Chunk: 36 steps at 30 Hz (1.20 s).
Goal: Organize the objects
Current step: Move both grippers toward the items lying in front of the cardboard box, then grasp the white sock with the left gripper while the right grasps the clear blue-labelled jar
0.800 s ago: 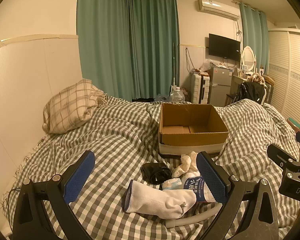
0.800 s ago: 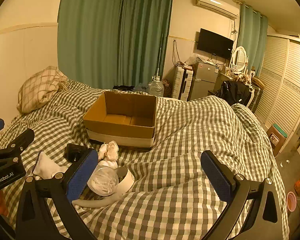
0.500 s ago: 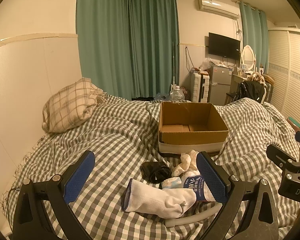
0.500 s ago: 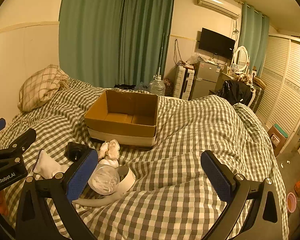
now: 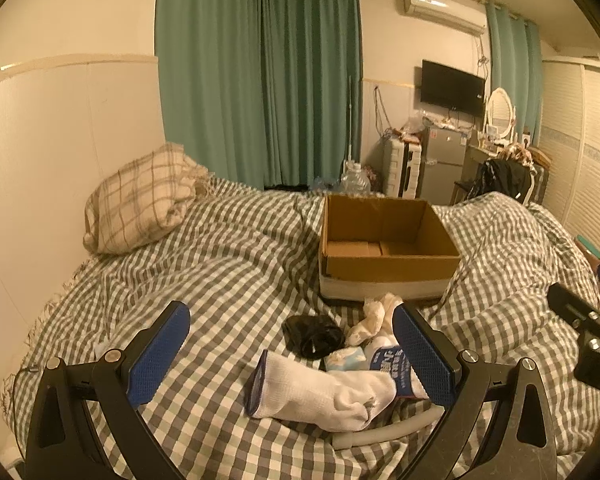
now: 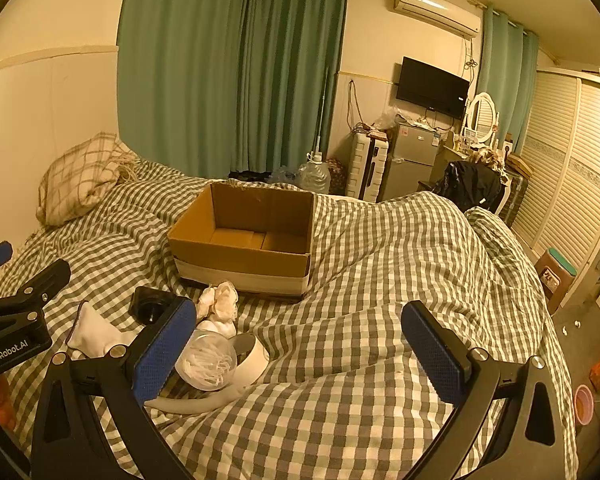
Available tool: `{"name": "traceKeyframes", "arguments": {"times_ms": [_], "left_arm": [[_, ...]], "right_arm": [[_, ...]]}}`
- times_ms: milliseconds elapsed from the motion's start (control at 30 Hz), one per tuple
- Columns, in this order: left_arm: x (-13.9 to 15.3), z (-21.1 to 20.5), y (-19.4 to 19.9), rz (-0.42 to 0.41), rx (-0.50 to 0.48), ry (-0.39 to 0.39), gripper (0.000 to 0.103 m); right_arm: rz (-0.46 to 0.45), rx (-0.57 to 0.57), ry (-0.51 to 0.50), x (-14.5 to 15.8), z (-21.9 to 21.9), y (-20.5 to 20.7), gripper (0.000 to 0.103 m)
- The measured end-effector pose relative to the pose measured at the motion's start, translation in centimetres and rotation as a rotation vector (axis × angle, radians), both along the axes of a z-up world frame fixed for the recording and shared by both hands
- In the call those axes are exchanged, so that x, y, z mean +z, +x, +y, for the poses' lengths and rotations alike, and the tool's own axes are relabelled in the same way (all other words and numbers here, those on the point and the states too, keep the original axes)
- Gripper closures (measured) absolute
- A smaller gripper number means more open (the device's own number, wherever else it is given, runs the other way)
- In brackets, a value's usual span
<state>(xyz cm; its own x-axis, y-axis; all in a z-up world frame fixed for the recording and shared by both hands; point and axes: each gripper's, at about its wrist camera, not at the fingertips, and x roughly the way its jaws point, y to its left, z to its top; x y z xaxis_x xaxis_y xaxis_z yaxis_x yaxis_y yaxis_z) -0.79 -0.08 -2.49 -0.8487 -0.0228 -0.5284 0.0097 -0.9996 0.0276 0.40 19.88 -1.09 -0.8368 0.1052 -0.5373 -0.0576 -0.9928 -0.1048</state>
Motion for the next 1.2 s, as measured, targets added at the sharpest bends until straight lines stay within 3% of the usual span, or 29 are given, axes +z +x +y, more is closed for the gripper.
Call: {"name": "traceKeyframes", "arguments": {"times_ms": [367,633,733,833,900,933,1067,1200], "left_arm": [[-4.8,0.5,-1.7,-0.176,-0.043,-0.017,0.0],[-9.1,2.2,-3.6,-0.341,-0.142,-0.008,0.0],[-11.2,3.2,-4.6,-0.411,-0.165,-0.072,0.0],[-12.3,4.1,-5.3,-0.419,-0.173,-0.143,0.0],[-12.5,4.0,-5.7,-0.412,-0.181,-0.138,0.0],[-12.3,3.7,-5.7,-0.402,-0.184,-0.124,0.0],[-10.8,1.9,-5.4,-0.338,-0.18,-0.02,0.025],[-8.8,0.2,-4.7,-0.267,-0.171,0.065,0.034]], "right_arm": [[-0.067,0.004,-0.001,-2.0,0.7,-1.2,0.0],[-0.112,0.009,-0.006,-3.5,0.6,-2.3,0.0],[-0.124,0.013,-0.002,-4.0,0.4,-2.5,0.0],[-0.139,0.017,0.004,-4.5,0.1,-2.9,0.0],[-0.148,0.019,0.011,-4.8,-0.1,-3.0,0.0],[-0.151,0.02,0.014,-4.9,-0.3,-3.0,0.0],[-0.156,0.033,0.023,-5.1,-0.5,-3.1,0.0],[-0.15,0.077,0.023,-4.9,-1.1,-3.2,0.0]]}}
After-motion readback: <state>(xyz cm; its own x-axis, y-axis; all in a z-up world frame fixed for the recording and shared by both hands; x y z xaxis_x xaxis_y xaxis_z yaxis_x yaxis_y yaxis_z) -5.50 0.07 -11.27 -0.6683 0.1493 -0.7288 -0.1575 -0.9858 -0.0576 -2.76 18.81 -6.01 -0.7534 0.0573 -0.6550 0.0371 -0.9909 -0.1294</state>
